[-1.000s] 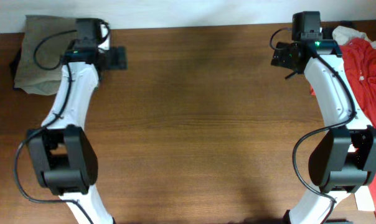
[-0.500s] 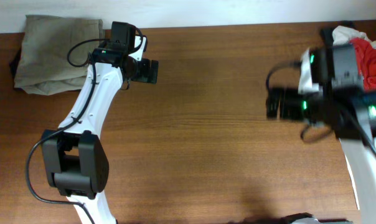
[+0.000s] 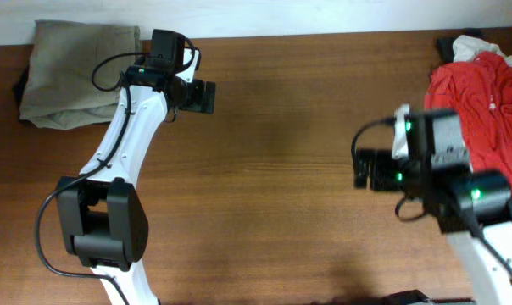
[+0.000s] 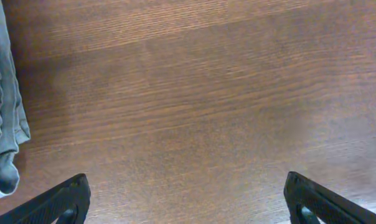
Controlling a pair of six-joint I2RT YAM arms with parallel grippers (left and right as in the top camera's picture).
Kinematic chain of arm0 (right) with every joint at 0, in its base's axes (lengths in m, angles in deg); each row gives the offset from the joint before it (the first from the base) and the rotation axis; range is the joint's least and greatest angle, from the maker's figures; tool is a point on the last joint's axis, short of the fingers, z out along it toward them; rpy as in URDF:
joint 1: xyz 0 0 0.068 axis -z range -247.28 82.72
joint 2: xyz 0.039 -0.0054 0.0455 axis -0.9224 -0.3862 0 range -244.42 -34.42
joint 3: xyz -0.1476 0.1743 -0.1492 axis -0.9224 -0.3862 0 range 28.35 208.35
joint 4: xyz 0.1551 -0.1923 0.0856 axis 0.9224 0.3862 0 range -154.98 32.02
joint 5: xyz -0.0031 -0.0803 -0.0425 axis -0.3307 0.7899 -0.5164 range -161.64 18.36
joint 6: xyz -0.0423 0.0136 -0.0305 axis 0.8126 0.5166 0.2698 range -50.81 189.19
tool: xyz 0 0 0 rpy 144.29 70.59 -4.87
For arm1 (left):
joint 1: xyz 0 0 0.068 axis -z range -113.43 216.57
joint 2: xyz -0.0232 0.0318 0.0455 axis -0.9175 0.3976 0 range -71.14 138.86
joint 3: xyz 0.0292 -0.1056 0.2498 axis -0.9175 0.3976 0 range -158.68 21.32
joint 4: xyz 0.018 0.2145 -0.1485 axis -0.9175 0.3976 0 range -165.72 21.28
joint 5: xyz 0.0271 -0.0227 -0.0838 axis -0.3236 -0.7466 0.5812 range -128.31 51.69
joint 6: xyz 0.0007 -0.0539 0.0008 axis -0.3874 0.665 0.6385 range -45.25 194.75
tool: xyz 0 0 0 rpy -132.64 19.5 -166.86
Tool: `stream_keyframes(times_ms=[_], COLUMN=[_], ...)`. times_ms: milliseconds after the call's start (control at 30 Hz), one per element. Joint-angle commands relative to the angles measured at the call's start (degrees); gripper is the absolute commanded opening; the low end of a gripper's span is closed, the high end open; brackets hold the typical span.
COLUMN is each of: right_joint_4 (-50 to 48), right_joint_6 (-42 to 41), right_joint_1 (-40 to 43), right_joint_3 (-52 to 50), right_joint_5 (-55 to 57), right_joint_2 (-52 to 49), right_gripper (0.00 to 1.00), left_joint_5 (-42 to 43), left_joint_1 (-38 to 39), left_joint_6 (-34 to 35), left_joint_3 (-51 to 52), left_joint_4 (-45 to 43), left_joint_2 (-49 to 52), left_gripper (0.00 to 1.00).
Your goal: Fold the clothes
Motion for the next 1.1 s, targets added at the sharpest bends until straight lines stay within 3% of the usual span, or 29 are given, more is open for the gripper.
stream_keyframes(times_ms=[0,133,267,533,567,733,867,1067], right_joint_4=[-13.33,-28.35,-37.92,-47.19,-49.03,-53.35,-62.82,-62.55], right_joint_6=[0.55,0.57,0.52,0.57,3.85,7.28,7.26,7.26], right_joint_1=[-0.22,2.12,5.62,7.69,8.33,11.15,11.17,11.98], right_joint_3=[-18.03,-41.22,-53.68,-62.38,-63.19,-66.16,-71.73,-71.93], right_joint_5=[0.94,1.25,0.52,-0.66,-3.87,-7.85,-8.13,-7.69], right_joint_2=[12.96,36.59,52.89,63.04,63.95,63.95,63.95,63.95], right_gripper=[0.99,0.99,0.99,0.99,0.99,0.99,0.98,0.99], left_joint_5=[0.55,0.57,0.57,0.57,0.57,0.57,0.57,0.57], left_joint_1=[0.02,0.02,0.02,0.02,0.02,0.0,0.02,0.02], left_joint_6=[0.5,0.5,0.52,0.52,0.52,0.52,0.5,0.52], left_joint_3=[0.02,0.02,0.02,0.02,0.02,0.02,0.02,0.02], left_joint_4=[0.0,0.0,0.0,0.0,0.0,0.0,-0.02,-0.02], left_joint_2=[-1.14,-1.14,-1.14,-1.14,-1.14,-1.14,-1.14,-1.14], left_gripper=[0.99,0.99,0.99,0.99,0.99,0.99,0.99,0.99])
